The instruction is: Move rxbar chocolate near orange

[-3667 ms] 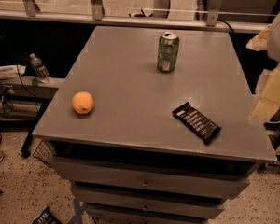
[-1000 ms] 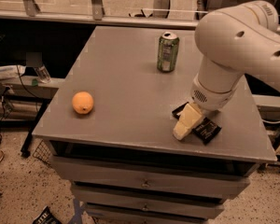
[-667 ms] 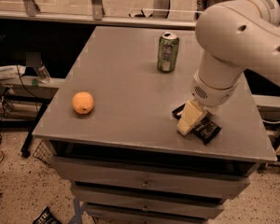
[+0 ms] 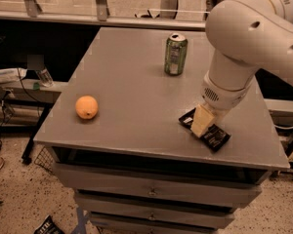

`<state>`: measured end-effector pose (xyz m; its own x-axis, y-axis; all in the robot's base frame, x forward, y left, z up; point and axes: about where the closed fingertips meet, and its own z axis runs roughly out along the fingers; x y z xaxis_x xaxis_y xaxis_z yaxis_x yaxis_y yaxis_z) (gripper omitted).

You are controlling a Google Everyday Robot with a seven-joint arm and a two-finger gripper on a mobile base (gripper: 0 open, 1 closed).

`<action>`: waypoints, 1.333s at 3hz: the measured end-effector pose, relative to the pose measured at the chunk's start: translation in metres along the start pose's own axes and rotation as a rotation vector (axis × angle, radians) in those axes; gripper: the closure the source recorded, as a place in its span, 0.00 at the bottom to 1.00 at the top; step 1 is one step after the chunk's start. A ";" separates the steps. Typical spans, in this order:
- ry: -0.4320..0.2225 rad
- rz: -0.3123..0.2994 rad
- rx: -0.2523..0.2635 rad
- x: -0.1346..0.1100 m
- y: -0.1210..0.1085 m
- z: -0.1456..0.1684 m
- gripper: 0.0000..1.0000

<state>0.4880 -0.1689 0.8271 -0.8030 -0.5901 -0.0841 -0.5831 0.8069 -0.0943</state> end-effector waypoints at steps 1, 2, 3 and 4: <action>-0.109 -0.058 0.120 -0.024 -0.013 -0.047 1.00; -0.109 -0.058 0.120 -0.024 -0.013 -0.047 1.00; -0.159 -0.224 0.111 -0.050 0.016 -0.047 1.00; -0.207 -0.440 0.092 -0.083 0.054 -0.046 1.00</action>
Offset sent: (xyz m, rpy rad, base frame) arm 0.0160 0.0053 0.0376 -0.0271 -0.1194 0.0468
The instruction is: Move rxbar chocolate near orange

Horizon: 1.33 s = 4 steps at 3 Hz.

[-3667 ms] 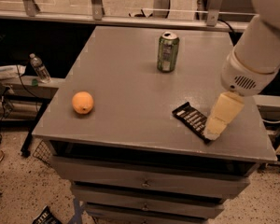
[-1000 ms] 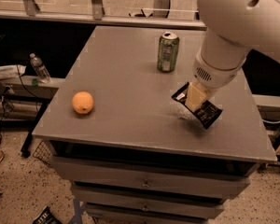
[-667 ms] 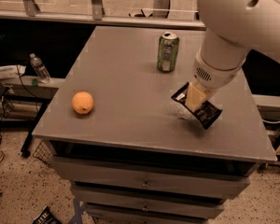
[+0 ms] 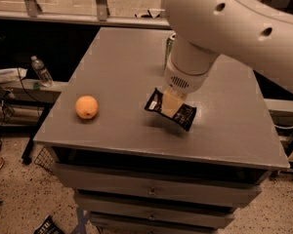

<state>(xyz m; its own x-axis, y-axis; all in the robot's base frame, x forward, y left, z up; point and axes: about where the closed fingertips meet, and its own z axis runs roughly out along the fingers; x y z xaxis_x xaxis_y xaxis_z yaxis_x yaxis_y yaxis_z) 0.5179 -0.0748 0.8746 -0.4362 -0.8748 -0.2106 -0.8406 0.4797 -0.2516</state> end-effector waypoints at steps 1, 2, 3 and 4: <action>-0.019 -0.203 -0.045 -0.041 0.031 0.015 1.00; -0.026 -0.329 -0.071 -0.068 0.053 0.025 1.00; -0.046 -0.405 -0.087 -0.091 0.068 0.029 1.00; -0.062 -0.439 -0.098 -0.107 0.074 0.032 1.00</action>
Offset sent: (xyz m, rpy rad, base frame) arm -0.0103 0.1334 -0.0381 -0.0819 0.0508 0.5014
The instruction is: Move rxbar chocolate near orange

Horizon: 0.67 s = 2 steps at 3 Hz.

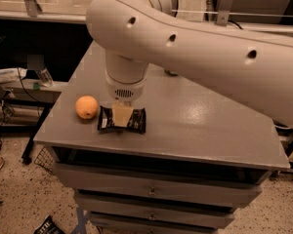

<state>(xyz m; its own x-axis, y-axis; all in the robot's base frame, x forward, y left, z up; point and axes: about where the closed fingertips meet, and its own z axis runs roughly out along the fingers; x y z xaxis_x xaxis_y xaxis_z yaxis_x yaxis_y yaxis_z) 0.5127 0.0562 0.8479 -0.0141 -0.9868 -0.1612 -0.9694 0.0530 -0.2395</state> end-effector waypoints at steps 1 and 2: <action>0.007 -0.002 -0.011 -0.003 -0.003 0.006 1.00; 0.007 -0.002 -0.011 -0.004 -0.004 0.004 0.82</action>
Offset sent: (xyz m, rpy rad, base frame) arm 0.0044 0.0042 -0.0067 -0.0069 0.0107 0.0023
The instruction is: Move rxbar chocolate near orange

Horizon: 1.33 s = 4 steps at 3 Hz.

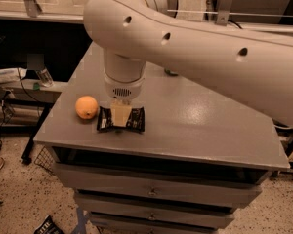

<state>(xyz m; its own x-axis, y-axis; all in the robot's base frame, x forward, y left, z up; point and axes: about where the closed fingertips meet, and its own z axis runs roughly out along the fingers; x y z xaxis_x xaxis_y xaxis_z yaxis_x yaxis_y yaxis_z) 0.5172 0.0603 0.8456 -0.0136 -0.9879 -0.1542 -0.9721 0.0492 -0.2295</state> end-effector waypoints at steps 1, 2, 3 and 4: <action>0.001 -0.001 -0.001 0.000 0.001 0.001 0.58; 0.002 -0.003 -0.002 0.000 0.001 0.001 0.35; 0.003 -0.004 -0.002 0.000 0.002 0.002 0.12; 0.004 -0.005 -0.003 -0.001 0.002 0.002 0.00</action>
Offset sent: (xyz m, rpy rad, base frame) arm -0.0004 0.0003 -0.0007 -0.0012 0.0006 0.0012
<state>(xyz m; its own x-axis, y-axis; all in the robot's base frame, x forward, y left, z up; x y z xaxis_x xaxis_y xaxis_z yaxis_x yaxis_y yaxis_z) 0.5157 0.0614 0.8430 -0.0092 -0.9887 -0.1495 -0.9728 0.0434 -0.2274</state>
